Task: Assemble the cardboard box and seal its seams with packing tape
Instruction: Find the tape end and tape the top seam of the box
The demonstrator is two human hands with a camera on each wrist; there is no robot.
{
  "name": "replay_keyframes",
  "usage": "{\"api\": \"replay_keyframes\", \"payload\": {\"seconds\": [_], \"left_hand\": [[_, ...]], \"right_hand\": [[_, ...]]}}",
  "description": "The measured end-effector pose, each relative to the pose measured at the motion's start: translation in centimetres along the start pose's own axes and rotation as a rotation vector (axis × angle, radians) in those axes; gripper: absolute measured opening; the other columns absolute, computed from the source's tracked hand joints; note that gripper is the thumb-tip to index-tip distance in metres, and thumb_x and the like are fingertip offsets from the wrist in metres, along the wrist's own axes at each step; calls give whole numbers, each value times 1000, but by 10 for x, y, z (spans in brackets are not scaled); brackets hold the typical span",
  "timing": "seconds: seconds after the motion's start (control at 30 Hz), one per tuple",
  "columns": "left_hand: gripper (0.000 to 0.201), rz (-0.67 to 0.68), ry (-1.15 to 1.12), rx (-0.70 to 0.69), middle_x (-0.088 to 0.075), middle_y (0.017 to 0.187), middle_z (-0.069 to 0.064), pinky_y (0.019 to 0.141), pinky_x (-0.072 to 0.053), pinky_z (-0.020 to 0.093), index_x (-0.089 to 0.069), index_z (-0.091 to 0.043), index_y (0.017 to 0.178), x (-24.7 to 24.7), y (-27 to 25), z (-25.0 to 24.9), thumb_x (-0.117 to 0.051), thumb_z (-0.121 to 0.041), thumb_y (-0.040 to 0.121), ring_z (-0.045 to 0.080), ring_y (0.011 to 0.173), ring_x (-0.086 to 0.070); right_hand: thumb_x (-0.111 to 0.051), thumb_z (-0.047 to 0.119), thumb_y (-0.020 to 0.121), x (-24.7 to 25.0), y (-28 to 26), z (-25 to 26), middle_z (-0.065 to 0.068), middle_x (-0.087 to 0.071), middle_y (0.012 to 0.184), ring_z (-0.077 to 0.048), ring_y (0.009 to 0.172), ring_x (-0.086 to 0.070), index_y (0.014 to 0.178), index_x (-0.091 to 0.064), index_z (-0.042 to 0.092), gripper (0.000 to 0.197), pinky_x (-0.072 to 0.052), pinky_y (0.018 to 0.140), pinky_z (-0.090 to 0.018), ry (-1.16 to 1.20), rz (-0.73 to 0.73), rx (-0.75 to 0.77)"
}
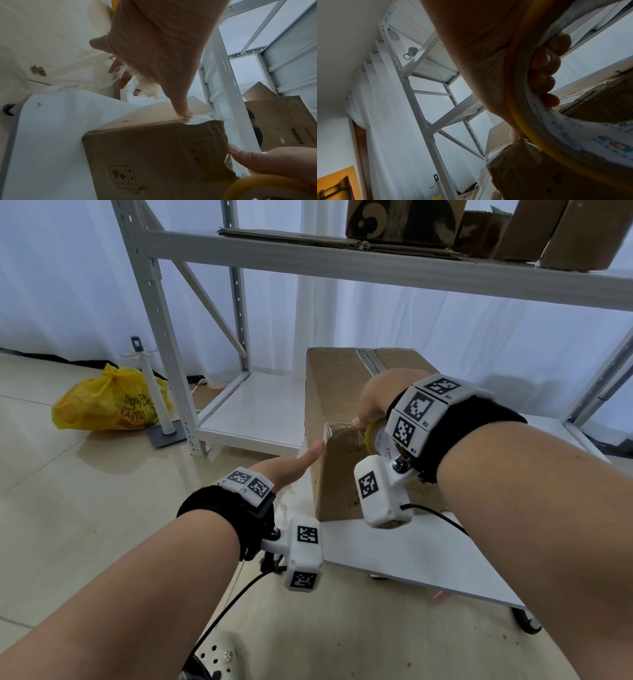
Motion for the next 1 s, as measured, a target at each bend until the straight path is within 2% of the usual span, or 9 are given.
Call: {"api": "replay_keyframes", "payload": {"seconds": [0.17,0.27,0.33,0.43,0.53,0.63,0.77,0.83,1.0], "left_hand": [[95,27,-38,9,-12,158,12,115,-11,47,-16,-14,150,4,5,5,-32,-77,82,30,145,-11],[82,-149,256,-23,-39,148,13,107,-31,43,-41,-9,140,14,6,14,-48,-68,83,31,134,-38],[72,-271,337,-88,-51,136,12,99,-40,40,-48,-8,132,20,8,12,-53,-61,85,29,122,-50],[46,-471,68,-343,-52,131,12,100,-43,37,-50,-9,129,35,-1,-10,-56,-34,92,27,116,-53],[32,-672,29,-767,-52,133,6,97,-31,16,-56,-12,125,47,-39,-46,-43,-10,96,17,121,-49],[37,-498,341,-954,-49,141,-1,99,-27,16,-51,-16,134,27,-55,-66,-44,-17,98,14,128,-45],[51,-448,629,-901,-38,149,-9,109,-28,29,-43,-22,141,17,-45,-62,-54,-32,93,14,133,-40],[57,-427,644,-879,-34,150,-13,109,-28,32,-39,-25,144,18,-44,-60,-57,-36,90,13,134,-38],[60,-377,710,-866,-33,149,-19,110,-29,30,-35,-32,145,28,-38,-57,-49,-9,91,11,135,-38]], "right_hand": [[-55,41,92,-10,6,0,-4,-63,107,-23,88,-56,117,-61,17,35,-39,72,-37,100,-69,30],[-58,37,85,-14,6,-3,-4,-62,111,-28,93,-57,115,-63,22,34,-45,74,-41,281,-235,118],[-56,39,89,-13,1,-6,-4,-62,112,-26,94,-57,115,-62,18,34,-42,76,-40,204,-171,74],[-51,44,95,-6,-5,-5,-7,-60,121,-23,89,-52,121,-57,10,43,-37,76,-38,73,-30,-39],[-50,41,97,-7,-1,-3,-8,-61,118,-25,96,-57,119,-58,9,40,-36,74,-36,30,-30,9],[-55,45,94,-6,0,-6,-6,-58,81,-21,66,-51,94,-58,12,33,-38,59,-32,53,-101,2],[-60,54,87,-9,4,-14,-7,-60,103,-26,91,-58,113,-58,11,50,-46,84,-37,162,-121,30],[-61,55,85,-10,3,-24,-7,-59,109,-25,97,-55,120,-58,10,57,-43,84,-35,302,-196,71],[-68,57,77,-21,1,-48,-6,-64,102,-19,84,-59,107,-65,11,55,-47,82,-35,616,-224,148]]}}
Point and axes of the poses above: each hand's wrist, its own y-axis towards the middle knuckle, its own x-axis out of the back of the hand, z = x × y, the point moved 5 cm from there along y, towards the middle knuckle
